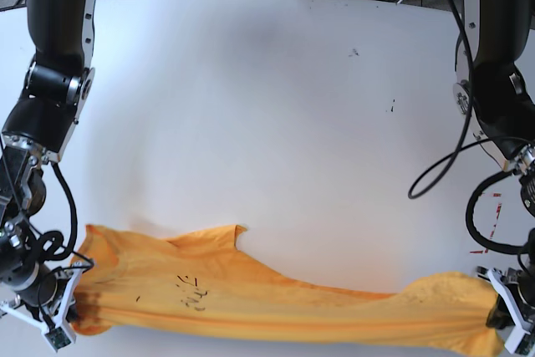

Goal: Layout the t-shirt on the table in an organized manner, then fold the t-shirt properly
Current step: 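Lift the shirt with both grippers and swing it across the table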

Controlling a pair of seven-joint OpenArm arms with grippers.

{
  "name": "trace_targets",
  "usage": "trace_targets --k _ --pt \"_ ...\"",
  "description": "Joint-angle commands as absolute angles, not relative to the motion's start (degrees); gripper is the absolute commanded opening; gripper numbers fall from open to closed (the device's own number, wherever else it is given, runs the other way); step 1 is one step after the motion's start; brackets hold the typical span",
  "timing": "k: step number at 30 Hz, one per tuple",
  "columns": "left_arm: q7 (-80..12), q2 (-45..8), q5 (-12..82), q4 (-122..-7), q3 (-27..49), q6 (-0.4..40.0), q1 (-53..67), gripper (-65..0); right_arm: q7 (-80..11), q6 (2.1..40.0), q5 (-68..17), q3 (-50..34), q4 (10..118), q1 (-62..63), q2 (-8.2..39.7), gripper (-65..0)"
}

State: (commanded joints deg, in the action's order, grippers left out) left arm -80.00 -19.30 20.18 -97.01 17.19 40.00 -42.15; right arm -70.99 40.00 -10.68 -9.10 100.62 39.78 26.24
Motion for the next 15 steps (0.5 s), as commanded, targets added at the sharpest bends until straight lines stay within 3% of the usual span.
trace_targets --k 6,15 --pt "-80.0 -18.9 20.2 -101.7 21.2 40.0 -28.8 -65.0 -71.3 40.0 -10.7 -14.6 109.3 24.3 22.9 -64.7" --pt "-80.0 -18.9 24.3 -105.7 25.9 40.0 -10.9 -65.0 -71.1 40.0 -10.7 -19.6 113.1 6.7 18.3 -64.7"
